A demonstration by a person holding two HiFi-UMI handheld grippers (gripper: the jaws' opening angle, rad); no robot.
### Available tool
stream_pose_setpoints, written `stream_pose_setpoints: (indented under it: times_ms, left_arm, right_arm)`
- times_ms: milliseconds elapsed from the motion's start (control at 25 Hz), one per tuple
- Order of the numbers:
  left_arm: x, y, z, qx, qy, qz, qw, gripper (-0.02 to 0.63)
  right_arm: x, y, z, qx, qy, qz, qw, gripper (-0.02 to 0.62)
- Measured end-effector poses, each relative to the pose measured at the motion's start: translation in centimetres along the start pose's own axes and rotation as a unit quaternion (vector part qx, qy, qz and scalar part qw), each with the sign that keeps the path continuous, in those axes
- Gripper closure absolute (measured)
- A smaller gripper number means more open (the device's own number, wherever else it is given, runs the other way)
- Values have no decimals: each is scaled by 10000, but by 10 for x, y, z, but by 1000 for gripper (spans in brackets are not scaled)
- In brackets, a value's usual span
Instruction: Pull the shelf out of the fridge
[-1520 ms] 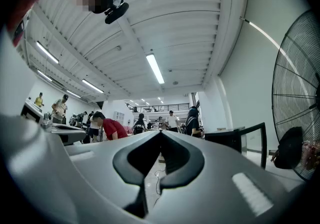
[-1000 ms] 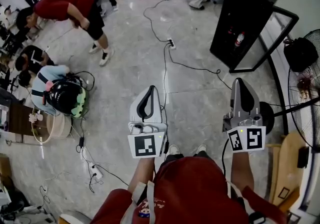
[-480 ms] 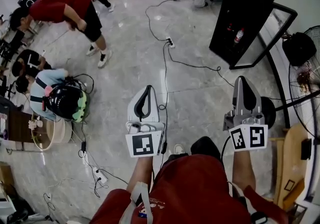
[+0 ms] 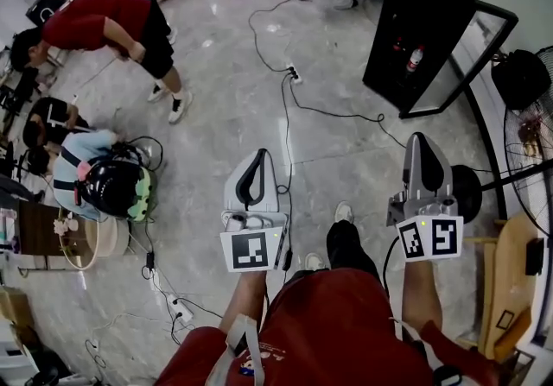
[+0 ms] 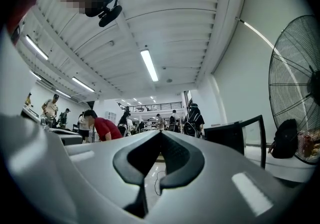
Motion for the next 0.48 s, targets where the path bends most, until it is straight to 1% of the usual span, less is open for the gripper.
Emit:
stream_pose_setpoints:
  times_ms: [200, 480]
  left_arm:
    - [4, -4, 45, 77, 56, 111, 9999, 609]
    - [16, -17, 129, 150, 188, 67, 9997, 609]
  right_arm:
    - [16, -23, 36, 43, 49, 45, 10000, 597]
    - [42, -75, 93, 143, 123, 153, 9997, 597]
Point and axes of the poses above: the fingertips, and each gripper's own axes: z forward along the fingers, y to its left, x out of its underside, the point moved 3 cm from there along -z, backward along the fingers, and after that the axes turned 11 degrees about -z, right-handed, at the moved point
